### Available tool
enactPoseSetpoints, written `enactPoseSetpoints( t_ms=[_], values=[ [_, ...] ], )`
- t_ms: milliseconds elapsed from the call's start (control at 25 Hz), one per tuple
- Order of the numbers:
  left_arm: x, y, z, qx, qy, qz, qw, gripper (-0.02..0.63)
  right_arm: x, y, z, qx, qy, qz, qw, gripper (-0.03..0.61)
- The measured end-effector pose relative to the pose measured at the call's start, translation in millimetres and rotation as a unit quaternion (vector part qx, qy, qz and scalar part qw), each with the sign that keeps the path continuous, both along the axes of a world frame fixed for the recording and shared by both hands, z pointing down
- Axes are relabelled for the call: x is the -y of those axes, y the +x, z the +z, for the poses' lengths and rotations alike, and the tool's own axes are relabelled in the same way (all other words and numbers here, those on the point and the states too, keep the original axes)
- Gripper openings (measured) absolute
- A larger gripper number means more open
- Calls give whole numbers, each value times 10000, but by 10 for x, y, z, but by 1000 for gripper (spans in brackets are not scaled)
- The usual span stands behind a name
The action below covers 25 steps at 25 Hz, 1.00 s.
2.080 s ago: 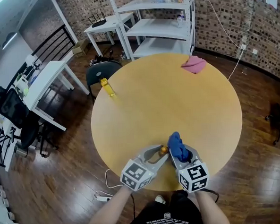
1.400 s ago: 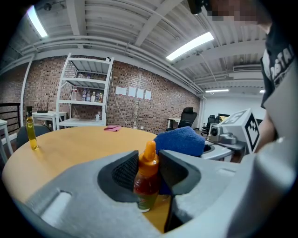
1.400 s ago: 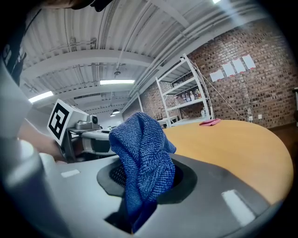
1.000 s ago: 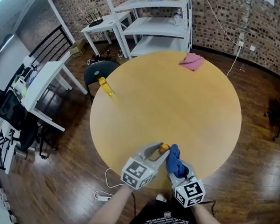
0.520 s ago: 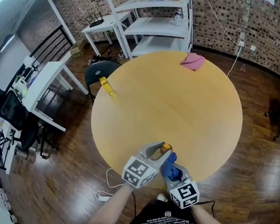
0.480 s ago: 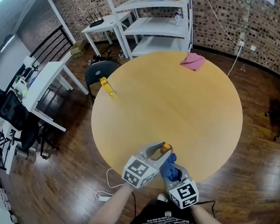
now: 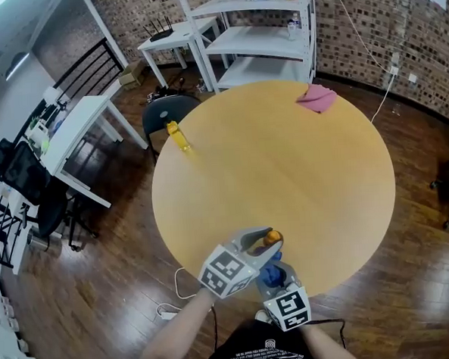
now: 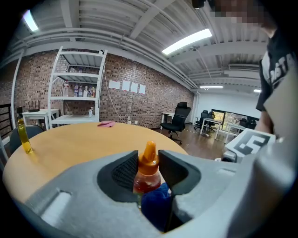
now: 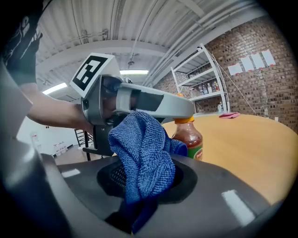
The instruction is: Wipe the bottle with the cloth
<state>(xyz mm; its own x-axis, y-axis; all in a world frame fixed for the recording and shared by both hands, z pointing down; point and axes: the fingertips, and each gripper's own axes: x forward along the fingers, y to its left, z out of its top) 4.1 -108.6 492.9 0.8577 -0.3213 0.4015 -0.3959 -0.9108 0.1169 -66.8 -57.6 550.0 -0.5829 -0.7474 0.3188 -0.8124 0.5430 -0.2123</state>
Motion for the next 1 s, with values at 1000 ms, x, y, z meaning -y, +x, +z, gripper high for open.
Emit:
enactPoseSetpoints(
  t_ms=[1000],
  values=[
    [8, 78, -24, 110, -120, 206, 9997, 140, 366, -196, 180, -650, 205, -75, 9976, 106]
  ],
)
